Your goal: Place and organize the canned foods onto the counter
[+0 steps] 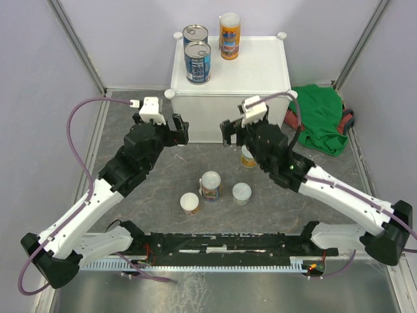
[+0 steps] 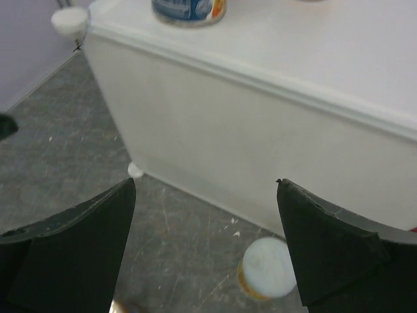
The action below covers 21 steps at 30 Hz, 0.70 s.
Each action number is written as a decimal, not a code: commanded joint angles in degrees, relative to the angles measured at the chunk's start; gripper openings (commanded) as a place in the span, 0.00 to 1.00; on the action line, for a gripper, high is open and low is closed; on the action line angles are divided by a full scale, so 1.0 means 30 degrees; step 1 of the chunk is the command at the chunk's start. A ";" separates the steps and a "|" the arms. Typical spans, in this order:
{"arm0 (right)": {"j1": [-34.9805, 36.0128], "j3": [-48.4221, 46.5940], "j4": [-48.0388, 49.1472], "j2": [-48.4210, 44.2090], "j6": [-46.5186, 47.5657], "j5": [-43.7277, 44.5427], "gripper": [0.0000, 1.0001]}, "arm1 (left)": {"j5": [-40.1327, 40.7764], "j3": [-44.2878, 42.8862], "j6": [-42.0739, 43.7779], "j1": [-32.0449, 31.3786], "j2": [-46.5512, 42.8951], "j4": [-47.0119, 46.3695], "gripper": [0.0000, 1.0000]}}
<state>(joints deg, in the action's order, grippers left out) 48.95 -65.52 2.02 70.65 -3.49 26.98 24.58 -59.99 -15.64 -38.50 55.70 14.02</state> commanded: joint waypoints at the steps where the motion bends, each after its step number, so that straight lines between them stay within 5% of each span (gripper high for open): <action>1: 0.1826 0.2958 -0.0474 -0.2157 -0.2226 0.1691 0.96 | 0.0681 0.0308 -0.1060 -0.0101 -0.0523 0.0235 0.99; 21: 0.9373 0.9336 0.0627 -0.2964 -0.5913 0.4811 0.97 | 0.0701 0.1032 -0.0969 -0.0082 -0.0467 -0.0179 0.99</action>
<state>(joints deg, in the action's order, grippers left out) 75.72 -39.07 -0.62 61.23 -18.15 38.74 25.96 -57.12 -17.41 -38.50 54.04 16.10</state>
